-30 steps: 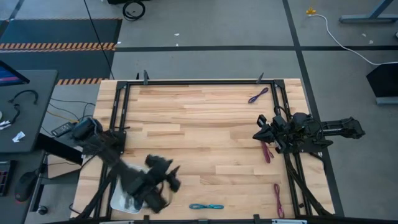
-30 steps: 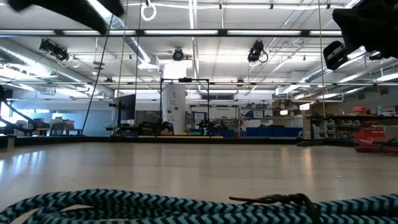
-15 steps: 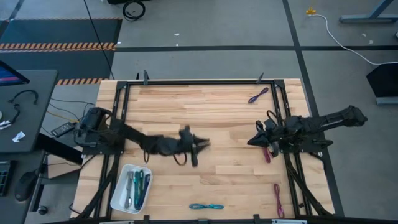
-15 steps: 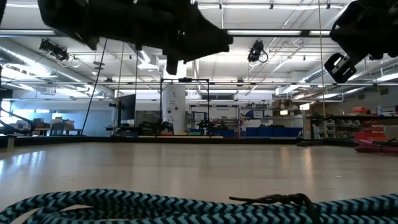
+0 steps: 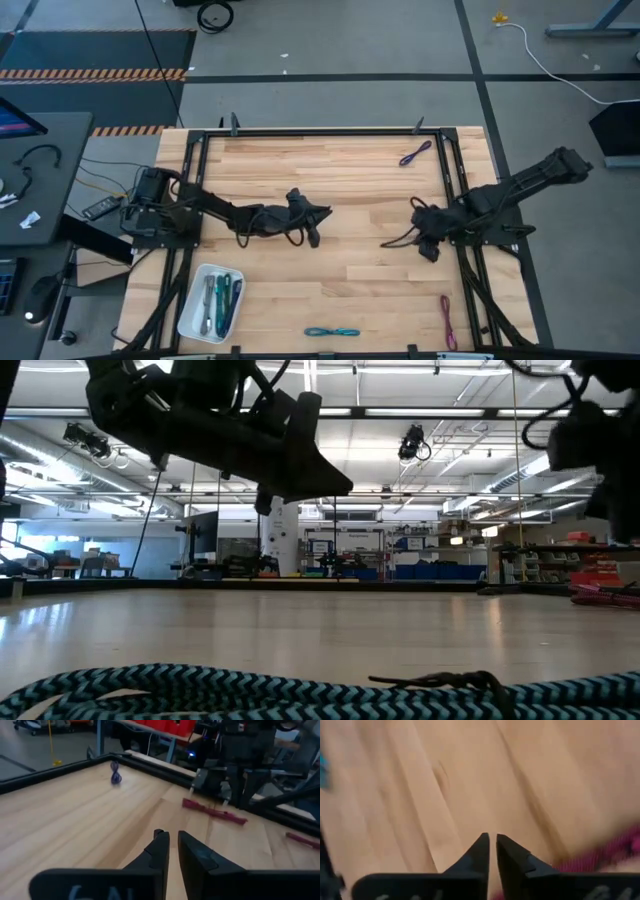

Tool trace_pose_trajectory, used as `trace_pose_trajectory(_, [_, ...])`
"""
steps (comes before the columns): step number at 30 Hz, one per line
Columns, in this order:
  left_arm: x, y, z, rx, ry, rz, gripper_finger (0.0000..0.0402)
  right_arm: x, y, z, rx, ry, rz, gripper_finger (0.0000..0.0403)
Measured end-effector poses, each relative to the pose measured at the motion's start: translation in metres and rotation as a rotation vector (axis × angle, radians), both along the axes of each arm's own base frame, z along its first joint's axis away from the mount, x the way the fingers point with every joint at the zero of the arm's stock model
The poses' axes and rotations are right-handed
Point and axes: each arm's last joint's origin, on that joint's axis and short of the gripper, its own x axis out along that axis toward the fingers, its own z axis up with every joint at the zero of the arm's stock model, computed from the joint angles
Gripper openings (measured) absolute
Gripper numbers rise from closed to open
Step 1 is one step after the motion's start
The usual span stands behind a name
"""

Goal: Pick and place USB-C Cables
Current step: Put the top pink charger cable into the white bin

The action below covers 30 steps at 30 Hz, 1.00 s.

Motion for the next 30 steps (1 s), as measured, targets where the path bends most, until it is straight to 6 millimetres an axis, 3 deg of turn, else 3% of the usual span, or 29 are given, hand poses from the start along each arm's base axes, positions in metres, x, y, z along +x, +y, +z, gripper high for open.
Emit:
trace_pose_trajectory(8, [-0.001, -0.005, 0.0, 0.009, 0.005, -0.009, 0.004, 0.0, 0.005, -0.018, 0.09, 0.276, -0.017, 0.0126])
trace_pose_trajectory(17, [-0.001, -0.005, -0.001, 0.01, 0.014, -0.009, 0.0039, -0.001, -0.001, -0.028, -0.113, 0.359, -0.161, 0.0191])
trace_pose_trajectory(24, [-0.001, -0.005, -0.002, 0.0, 0.018, -0.008, 0.0035, 0.006, 0.005, -0.046, -0.221, 0.451, -0.174, 0.0188])
trace_pose_trajectory(30, [-0.001, -0.007, -0.003, -0.011, 0.022, -0.009, 0.0028, 0.011, 0.014, -0.055, -0.269, 0.485, -0.095, 0.013])
